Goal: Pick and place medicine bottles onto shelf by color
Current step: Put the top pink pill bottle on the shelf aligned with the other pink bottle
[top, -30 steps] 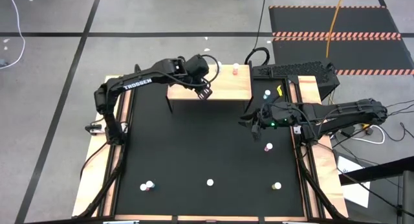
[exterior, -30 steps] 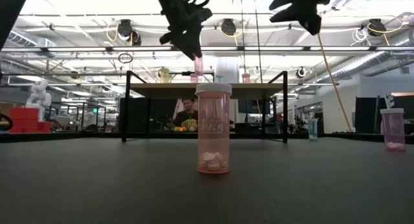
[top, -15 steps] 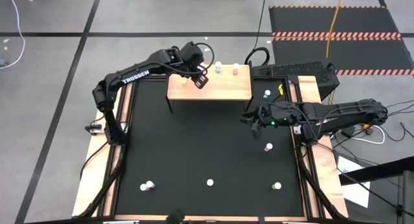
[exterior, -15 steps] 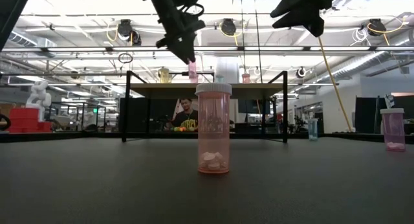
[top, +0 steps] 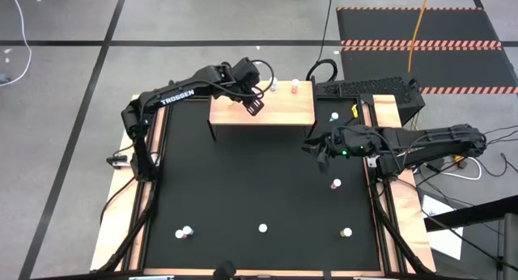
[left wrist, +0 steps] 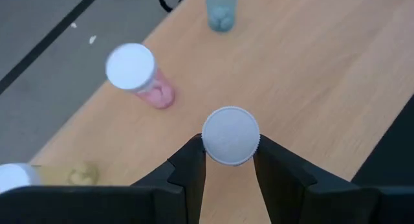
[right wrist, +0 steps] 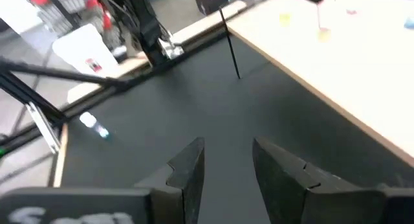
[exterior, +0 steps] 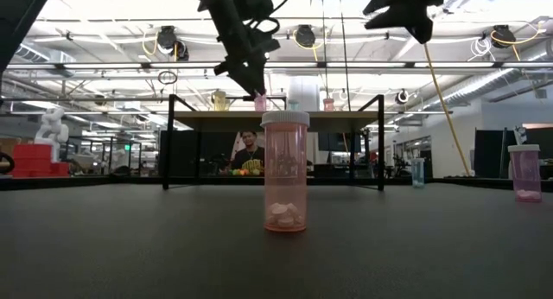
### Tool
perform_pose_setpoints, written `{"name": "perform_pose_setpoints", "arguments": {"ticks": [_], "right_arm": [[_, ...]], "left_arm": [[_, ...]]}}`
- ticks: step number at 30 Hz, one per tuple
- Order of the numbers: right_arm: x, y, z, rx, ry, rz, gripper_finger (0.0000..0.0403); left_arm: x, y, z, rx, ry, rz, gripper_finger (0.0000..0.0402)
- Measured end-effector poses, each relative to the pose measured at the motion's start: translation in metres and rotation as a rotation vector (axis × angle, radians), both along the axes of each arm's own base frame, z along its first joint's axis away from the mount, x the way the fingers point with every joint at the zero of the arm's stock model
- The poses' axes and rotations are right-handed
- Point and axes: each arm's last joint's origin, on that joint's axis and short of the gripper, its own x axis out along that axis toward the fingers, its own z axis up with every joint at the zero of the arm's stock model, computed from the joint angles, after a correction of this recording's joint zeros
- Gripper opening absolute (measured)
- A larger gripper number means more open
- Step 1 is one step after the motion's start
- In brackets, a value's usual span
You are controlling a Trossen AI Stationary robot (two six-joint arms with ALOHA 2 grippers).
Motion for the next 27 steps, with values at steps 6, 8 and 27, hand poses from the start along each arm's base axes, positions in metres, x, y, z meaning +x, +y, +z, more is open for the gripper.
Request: {"name": "perform_pose_setpoints", "arguments": {"ticks": [6, 8, 27], "right_arm": [[-0.007, 0.000, 0.005, -0.007, -0.024, 0.004, 0.0123], [-0.009, -0.001, 0.007, -0.008, -0.033, 0.004, 0.0123], [-0.012, -0.001, 0.009, -0.013, -0.044, 0.003, 0.0123]], "left_arm": [[-0.002, 0.001, 0.000, -0.006, 0.012, 0.005, 0.0124], [-0.003, 0.001, 0.000, -0.006, 0.012, 0.006, 0.0124], [-0.002, -0.003, -0.017, -0.040, 0.046, 0.019, 0.0124]]}}
